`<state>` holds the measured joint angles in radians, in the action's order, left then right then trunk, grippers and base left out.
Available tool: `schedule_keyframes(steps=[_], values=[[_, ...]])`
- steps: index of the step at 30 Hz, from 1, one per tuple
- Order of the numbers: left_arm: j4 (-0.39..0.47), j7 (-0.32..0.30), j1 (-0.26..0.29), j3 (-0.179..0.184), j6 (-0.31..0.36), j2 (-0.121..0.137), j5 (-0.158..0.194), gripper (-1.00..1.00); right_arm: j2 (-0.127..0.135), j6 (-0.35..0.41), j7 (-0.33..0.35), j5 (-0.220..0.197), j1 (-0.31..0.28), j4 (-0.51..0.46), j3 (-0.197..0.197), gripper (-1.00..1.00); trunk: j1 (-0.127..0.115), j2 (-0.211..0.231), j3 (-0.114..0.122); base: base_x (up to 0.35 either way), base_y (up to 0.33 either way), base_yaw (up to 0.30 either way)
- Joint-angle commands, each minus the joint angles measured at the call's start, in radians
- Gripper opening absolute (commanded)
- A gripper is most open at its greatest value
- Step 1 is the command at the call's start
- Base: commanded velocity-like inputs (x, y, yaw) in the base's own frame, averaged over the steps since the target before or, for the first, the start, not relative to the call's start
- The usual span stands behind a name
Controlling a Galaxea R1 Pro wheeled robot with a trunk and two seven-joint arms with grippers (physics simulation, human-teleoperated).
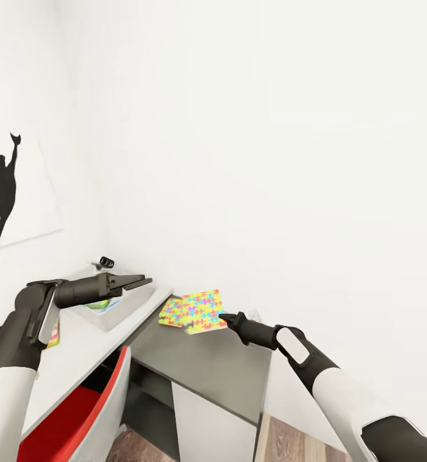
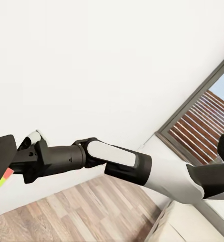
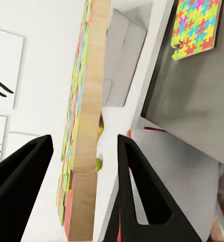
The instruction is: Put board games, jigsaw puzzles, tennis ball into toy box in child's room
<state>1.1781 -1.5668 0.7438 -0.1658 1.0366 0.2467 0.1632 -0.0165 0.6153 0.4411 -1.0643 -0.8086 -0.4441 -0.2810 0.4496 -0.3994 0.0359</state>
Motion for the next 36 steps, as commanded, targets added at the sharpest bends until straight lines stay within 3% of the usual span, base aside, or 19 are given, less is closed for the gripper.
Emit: schedule_keyframes(steps=[1, 36], values=[[0.0, -0.004, 0.0, 0.0, 0.011, 0.0, -0.001, 1.0, 0.001, 0.001, 0.002, -0.003, -0.001, 0.001, -0.003, -1.0, 0.0, -0.001, 0.0, 0.0, 0.0, 0.264], [0.0, -0.004, 0.0, 0.0, 0.011, 0.002, 0.0, 1.0, 0.001, 0.001, 0.004, -0.003, -0.001, 0.001, -0.002, -1.0, 0.0, -0.001, 0.027, 0.0, 0.0, 0.263]])
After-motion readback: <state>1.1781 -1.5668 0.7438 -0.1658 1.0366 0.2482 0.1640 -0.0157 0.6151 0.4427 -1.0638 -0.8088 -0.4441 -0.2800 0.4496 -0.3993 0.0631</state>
